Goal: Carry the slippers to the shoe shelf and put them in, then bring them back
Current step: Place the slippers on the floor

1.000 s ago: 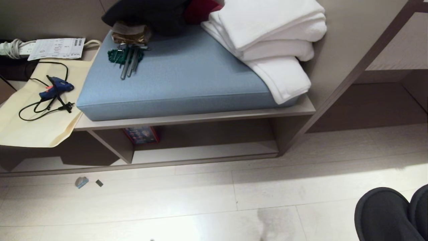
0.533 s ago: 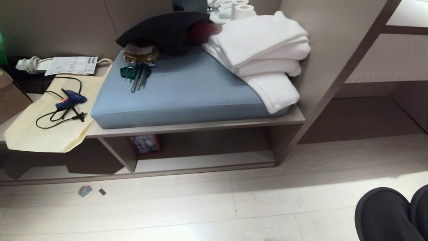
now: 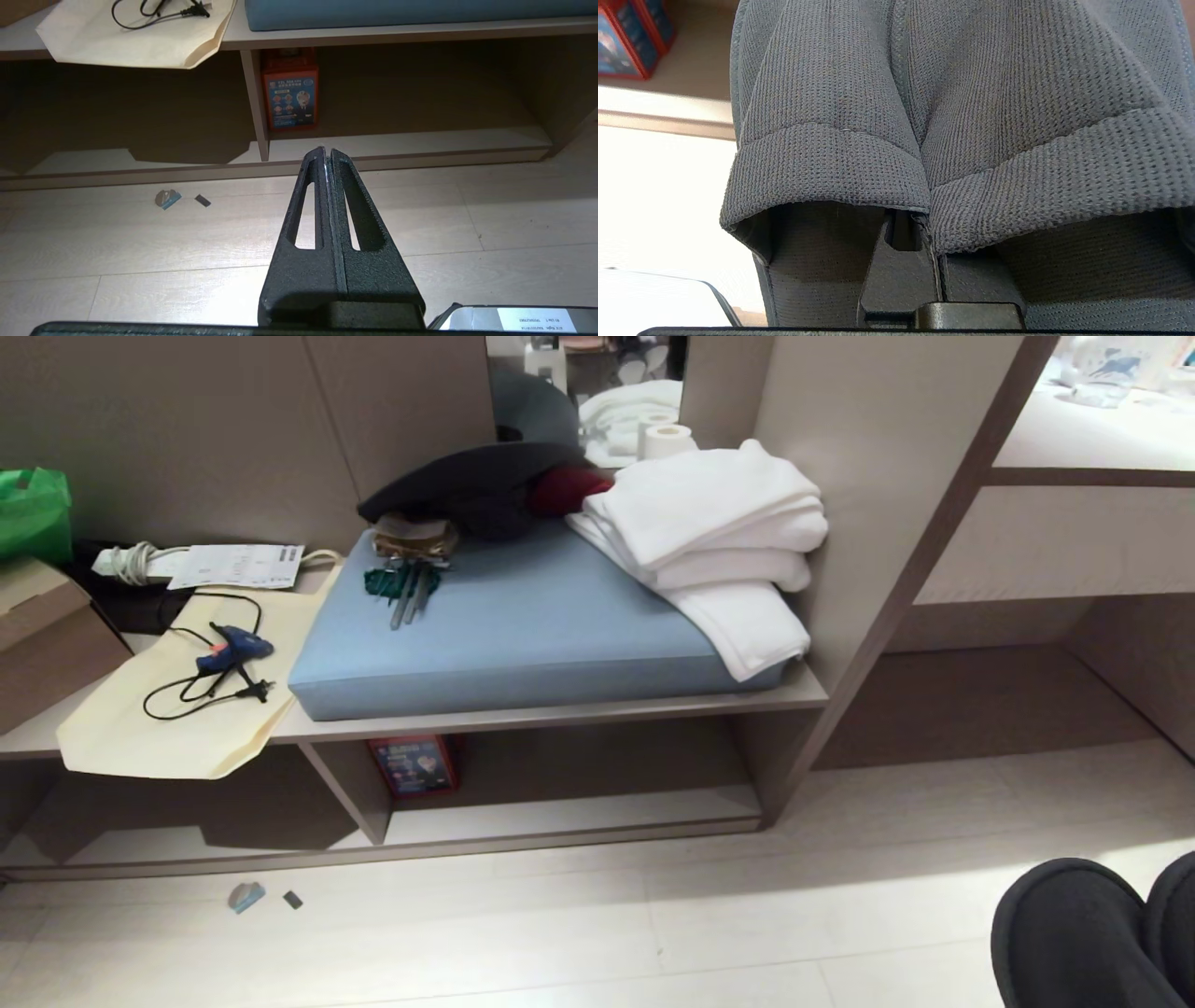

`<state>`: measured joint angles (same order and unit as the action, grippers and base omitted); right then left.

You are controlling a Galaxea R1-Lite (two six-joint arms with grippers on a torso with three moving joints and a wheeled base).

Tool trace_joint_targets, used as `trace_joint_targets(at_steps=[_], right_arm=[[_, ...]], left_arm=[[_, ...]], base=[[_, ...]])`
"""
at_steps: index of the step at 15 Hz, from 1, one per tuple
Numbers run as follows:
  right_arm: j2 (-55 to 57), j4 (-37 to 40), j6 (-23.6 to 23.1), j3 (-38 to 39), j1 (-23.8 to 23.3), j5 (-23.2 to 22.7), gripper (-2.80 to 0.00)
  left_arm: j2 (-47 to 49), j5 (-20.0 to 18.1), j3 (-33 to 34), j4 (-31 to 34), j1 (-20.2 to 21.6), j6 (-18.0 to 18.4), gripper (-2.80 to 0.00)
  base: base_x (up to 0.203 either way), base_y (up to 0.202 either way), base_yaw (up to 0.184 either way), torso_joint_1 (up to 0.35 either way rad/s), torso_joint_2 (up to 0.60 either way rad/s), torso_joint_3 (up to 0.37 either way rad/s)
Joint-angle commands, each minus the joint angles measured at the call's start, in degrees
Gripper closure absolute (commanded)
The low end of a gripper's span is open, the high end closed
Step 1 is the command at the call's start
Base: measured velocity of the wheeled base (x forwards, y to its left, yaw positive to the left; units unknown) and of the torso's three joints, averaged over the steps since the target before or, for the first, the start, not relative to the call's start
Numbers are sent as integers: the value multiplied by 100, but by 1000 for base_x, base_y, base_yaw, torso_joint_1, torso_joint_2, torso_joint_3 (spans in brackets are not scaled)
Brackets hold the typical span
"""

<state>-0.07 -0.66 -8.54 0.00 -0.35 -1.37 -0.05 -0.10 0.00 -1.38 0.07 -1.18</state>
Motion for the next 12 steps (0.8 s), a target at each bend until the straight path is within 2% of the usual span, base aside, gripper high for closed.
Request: trace_joint_targets(at_steps=[1, 12], right_arm=[[7, -4, -7, 0, 0, -3, 0], [7, -4, -7, 0, 0, -3, 0]], left_arm=[[5, 1, 44, -3, 1, -5, 0], [5, 1, 44, -3, 1, -5, 0]], base=[[0, 0, 0, 0, 4, 196], [0, 0, 0, 2, 1, 205]])
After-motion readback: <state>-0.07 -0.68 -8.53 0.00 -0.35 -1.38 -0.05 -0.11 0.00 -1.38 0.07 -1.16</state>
